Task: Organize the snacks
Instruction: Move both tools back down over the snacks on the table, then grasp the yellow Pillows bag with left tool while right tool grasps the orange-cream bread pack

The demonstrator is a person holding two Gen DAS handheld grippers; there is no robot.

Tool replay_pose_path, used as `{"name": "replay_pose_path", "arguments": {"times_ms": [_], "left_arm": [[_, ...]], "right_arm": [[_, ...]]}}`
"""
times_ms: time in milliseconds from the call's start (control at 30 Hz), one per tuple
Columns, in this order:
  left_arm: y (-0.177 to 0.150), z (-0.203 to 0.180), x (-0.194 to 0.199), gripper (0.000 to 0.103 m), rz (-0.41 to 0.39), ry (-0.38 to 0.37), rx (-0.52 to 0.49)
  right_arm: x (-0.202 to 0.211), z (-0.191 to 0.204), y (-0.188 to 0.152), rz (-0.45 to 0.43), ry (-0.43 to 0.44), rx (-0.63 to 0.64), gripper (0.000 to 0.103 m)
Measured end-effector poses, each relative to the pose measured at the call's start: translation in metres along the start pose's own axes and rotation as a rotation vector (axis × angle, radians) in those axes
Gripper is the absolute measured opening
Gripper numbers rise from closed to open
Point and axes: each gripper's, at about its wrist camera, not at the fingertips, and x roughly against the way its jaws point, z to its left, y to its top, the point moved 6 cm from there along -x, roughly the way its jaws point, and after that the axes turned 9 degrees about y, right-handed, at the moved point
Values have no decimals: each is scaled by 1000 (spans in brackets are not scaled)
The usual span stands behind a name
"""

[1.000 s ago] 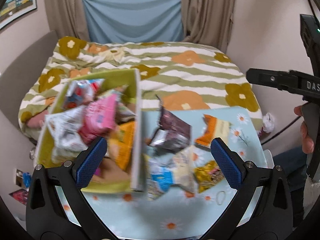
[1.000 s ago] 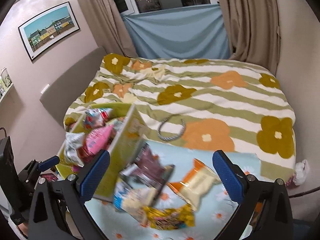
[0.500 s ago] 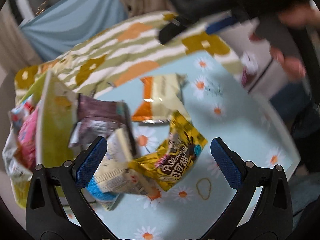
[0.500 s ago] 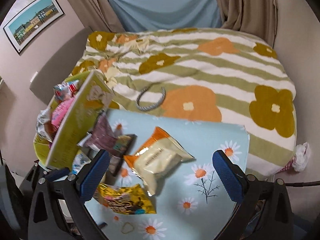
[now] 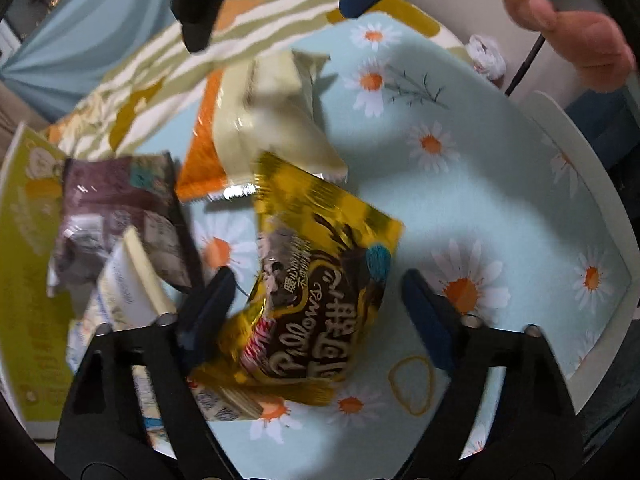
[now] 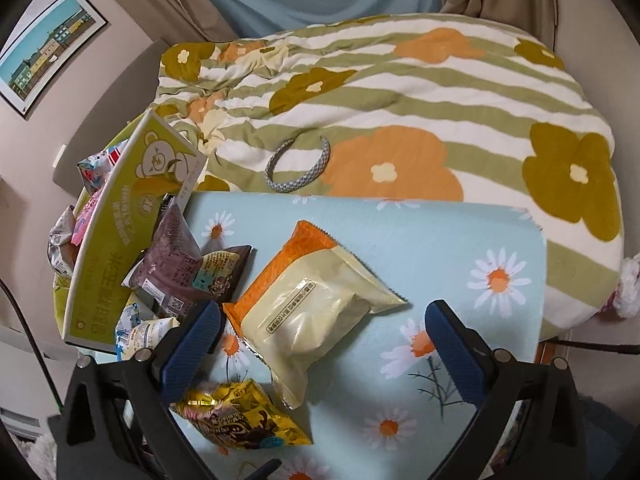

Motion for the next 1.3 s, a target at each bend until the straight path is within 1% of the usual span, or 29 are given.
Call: {"name": "replay_pose_path", "arguments": {"times_ms": [33, 67, 100, 367, 600, 733, 767, 833, 867, 900, 933, 1000, 1100, 1300], "left_arm": [[-2, 0, -5, 66, 22, -6, 8], [-3, 1, -6, 62, 26, -28, 30], [-4, 4, -6, 62, 32, -44, 55], [-18, 10, -2, 60, 53, -32, 121], [-32, 26, -4, 60, 81, -30, 240], [-37, 32, -4, 60, 88, -31, 296], [-35, 35, -6, 60, 88, -31, 302], [-36, 37, -6, 60, 88, -29, 317], [-37, 38, -6, 60, 88, -30, 323], [-38, 44, -9, 60, 88, -31, 325], [-38, 43, -8, 60, 88, -30, 329], [-38, 46, -9, 60, 88, -30, 337], [-38, 46, -7, 60, 83, -32, 352], [-33, 44, 4, 60, 51, -35, 355]], "right_arm": [[-2, 0, 0, 3, 4, -5, 102], [-5, 0, -1, 7, 7, -11, 102], [-7, 1, -2, 12, 7, -15, 102], [-28, 11, -7, 44, 7, -32, 102], [-47, 13, -6, 65, -18, -58, 102], [-60, 12, -4, 75, -36, -88, 99], [-64, 11, -4, 73, -42, -96, 97], [-69, 12, -3, 75, -61, -97, 88], [-72, 12, -3, 81, -71, -91, 80], [-76, 13, -4, 92, -77, -83, 75], [-78, 14, -5, 101, -79, -77, 73], [-77, 17, -7, 103, -105, -37, 63], [-72, 17, -11, 108, -121, 3, 60], [-47, 3, -16, 84, -113, -8, 59]]}}
